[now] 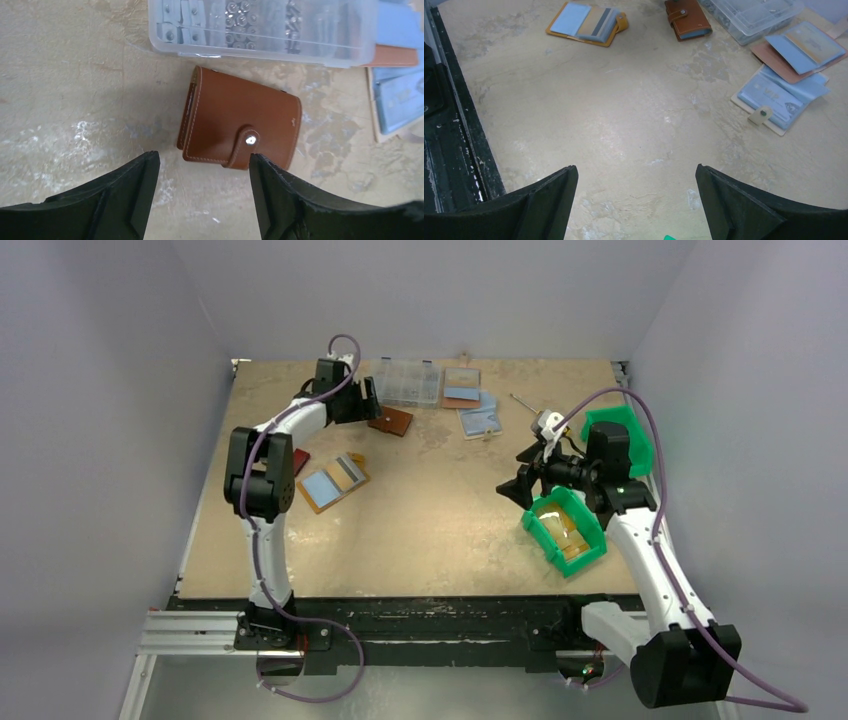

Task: Take the credit cards out of the card holder
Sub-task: Move the card holder to the center of the board.

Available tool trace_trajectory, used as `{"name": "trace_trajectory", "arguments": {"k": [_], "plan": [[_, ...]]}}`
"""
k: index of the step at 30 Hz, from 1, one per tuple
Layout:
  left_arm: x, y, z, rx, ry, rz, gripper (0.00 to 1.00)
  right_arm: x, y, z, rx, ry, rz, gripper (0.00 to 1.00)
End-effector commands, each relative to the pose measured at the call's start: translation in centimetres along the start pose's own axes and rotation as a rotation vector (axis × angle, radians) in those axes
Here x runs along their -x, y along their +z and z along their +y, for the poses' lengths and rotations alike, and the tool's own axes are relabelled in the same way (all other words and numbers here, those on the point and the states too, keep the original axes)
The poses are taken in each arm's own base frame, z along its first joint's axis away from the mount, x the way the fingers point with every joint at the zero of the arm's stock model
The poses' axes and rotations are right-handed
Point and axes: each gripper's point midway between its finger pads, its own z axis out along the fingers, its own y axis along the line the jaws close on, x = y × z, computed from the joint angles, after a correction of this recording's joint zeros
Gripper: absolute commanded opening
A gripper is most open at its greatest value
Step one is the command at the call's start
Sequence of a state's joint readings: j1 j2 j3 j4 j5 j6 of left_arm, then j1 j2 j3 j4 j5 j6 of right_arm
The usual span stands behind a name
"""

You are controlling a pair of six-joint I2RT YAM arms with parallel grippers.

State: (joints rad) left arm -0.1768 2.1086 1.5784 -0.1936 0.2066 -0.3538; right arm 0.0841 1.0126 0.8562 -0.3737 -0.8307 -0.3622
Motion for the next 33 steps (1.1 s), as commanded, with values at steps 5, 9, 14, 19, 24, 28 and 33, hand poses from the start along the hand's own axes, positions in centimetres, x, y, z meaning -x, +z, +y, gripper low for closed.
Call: {"name": "trace_trajectory", "arguments": {"k": [5, 9, 14, 19, 24, 28, 33], "plan": [[1.0, 2.8, -0.4, -0.047, -0.019, 0.024, 0.57, 1.5, -0.1, 0.0, 0.028, -0.034, -0.019, 0.99], [-0.2, 3.8, -0.6, -0.084, -0.048, 0.053, 0.51, 1.5, -0.1, 0.0, 0.026, -0.035, -0.018, 0.99], [-1.2, 4.3, -1.1, -0.132, -0.084, 0.066, 0.34, 1.5, -0.1, -0.1, 0.023, -0.036, -0.017, 0.99], [-2.0, 3.9, -1.4, -0.158, -0.110, 0.072, 0.00, 1.4, -0.1, 0.0, 0.027, -0.031, -0.015, 0.99], [-1.1, -0.1, -3.9, -0.262, -0.174, -0.029, 0.00, 1.4, -0.1, -0.1, 0.022, -0.033, -0.014, 0.99], [-2.0, -5.1, -7.7, -0.409, -0.285, -0.120, 0.00, 1.3, -0.1, -0.1, 0.021, -0.032, -0.012, 0.99], [-6.9, -10.7, -12.2, -0.407, -0.352, -0.166, 0.00, 1.0, 0.0, -0.2, 0.019, -0.026, -0.002, 0.99]]}}
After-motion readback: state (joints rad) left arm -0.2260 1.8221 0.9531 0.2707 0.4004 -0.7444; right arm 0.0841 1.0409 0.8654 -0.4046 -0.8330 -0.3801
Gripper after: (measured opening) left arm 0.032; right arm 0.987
